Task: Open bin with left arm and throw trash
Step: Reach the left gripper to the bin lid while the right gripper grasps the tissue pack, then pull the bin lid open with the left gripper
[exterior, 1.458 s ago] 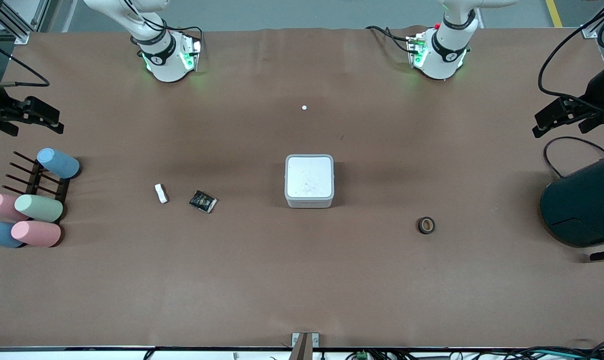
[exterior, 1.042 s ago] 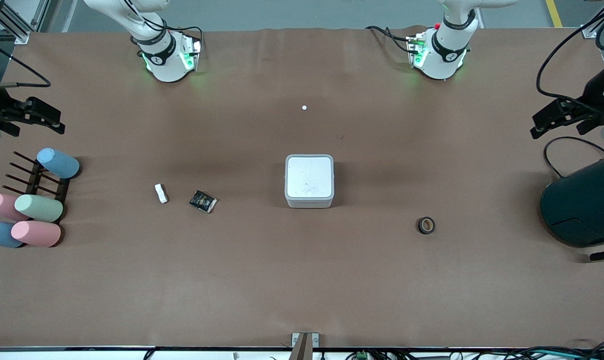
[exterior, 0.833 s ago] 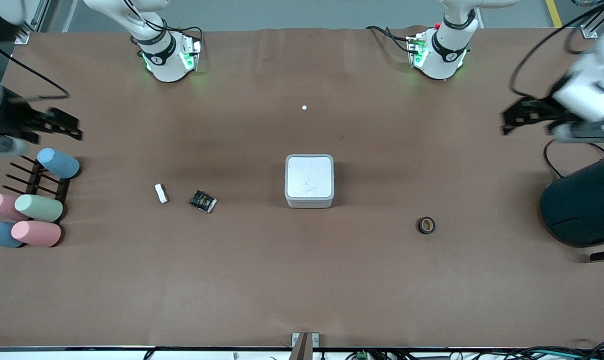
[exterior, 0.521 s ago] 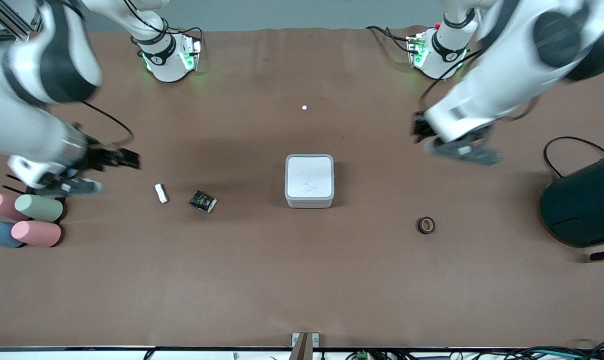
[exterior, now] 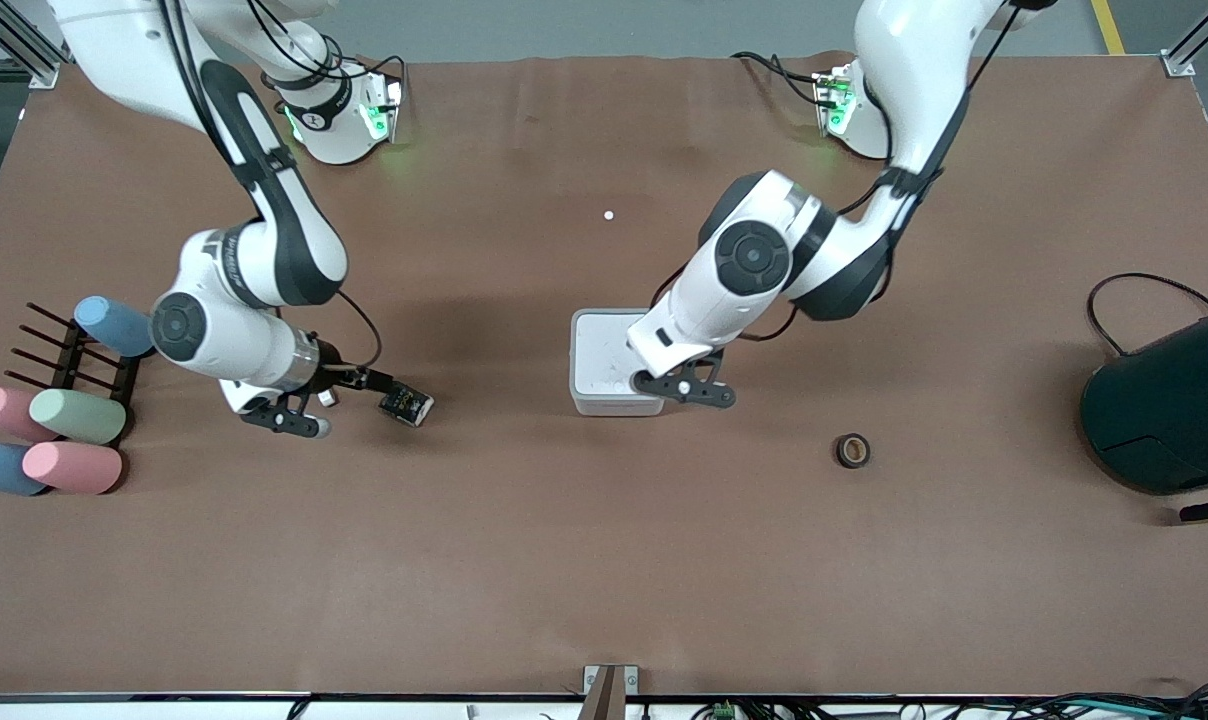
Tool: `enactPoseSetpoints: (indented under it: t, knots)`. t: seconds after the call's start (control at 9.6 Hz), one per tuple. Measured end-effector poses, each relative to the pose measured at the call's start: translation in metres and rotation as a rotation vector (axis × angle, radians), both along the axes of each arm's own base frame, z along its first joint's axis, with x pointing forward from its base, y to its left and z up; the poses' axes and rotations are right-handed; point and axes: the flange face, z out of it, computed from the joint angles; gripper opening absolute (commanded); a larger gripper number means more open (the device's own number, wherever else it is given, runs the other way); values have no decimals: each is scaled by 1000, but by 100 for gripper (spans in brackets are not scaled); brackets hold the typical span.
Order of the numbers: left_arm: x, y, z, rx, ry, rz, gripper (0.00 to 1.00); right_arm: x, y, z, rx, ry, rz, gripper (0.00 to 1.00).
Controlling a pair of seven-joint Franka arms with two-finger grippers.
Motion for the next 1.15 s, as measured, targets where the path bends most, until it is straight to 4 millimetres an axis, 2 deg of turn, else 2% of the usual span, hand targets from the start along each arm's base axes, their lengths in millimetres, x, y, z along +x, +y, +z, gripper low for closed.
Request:
enactPoseSetpoints:
  t: [0.21, 0.42, 0.94, 1.04, 1.15]
  knots:
    - [4, -8, -17, -31, -28, 33, 0, -5, 33, -25, -24, -5, -91, 100]
    - [-9, -30, -41, -39, -15, 66, 0, -10, 42, -45, -37, 11, -102, 100]
    - [-10, -31, -43, -42, -21, 96, 0, -13, 40, -64, -48, 36, -103, 100]
    - [-10, -29, -39, -9, -15, 75, 0, -12, 39, -66, -49, 28, -106, 100]
    - [-7, -18, -26, 64, -5, 48, 0, -10, 38, -70, -49, 11, -113, 100]
